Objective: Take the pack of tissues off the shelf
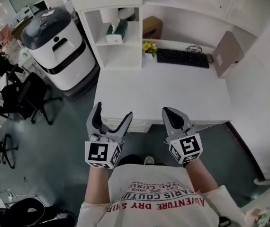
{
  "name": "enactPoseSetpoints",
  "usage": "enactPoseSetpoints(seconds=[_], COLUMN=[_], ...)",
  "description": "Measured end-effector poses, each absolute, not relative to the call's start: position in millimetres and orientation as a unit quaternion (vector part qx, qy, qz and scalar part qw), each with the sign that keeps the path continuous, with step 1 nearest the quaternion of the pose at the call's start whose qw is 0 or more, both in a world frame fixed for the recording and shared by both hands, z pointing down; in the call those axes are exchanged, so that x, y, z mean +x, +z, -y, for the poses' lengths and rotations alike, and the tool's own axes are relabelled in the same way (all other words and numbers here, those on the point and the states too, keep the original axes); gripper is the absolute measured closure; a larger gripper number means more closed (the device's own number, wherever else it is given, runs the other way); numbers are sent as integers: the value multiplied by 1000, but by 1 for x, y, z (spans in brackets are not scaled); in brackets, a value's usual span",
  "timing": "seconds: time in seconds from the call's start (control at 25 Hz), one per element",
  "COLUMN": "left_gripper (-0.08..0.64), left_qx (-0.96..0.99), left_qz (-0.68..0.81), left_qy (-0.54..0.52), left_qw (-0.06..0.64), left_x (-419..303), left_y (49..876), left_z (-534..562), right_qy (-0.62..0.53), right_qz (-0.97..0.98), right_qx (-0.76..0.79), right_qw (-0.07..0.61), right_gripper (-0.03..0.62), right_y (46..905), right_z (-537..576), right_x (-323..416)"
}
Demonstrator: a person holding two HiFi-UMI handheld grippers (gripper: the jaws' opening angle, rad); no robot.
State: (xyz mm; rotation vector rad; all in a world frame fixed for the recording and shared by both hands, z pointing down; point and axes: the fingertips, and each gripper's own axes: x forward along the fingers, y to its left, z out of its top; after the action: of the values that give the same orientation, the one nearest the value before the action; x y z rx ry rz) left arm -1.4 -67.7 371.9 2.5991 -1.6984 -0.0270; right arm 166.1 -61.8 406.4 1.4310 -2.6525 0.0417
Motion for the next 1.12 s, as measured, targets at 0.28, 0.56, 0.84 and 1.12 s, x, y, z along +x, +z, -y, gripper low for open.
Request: enactPoseSetpoints(seconds=[0.28,0.56,0.84,1.12], left_gripper=[94,94,94,92], left_qx=[821,809,820,827], left_qz=[571,588,571,559], left_qy=[-3,5,14,47], left_qw=[19,23,30,18], left_x=[1,-18,-32,-43], left_y=[372,375,385,404], left_z=[132,212,297,371], right_qy=[17,6,-4,-12], right_qz=[888,884,882,876], right_qx=[456,463,466,478], right_qw=[61,59,65,62], right_gripper=[592,592,592,592], right_y=[412,404,399,402], right_z=[116,187,261,325], right_x=[164,153,130,108])
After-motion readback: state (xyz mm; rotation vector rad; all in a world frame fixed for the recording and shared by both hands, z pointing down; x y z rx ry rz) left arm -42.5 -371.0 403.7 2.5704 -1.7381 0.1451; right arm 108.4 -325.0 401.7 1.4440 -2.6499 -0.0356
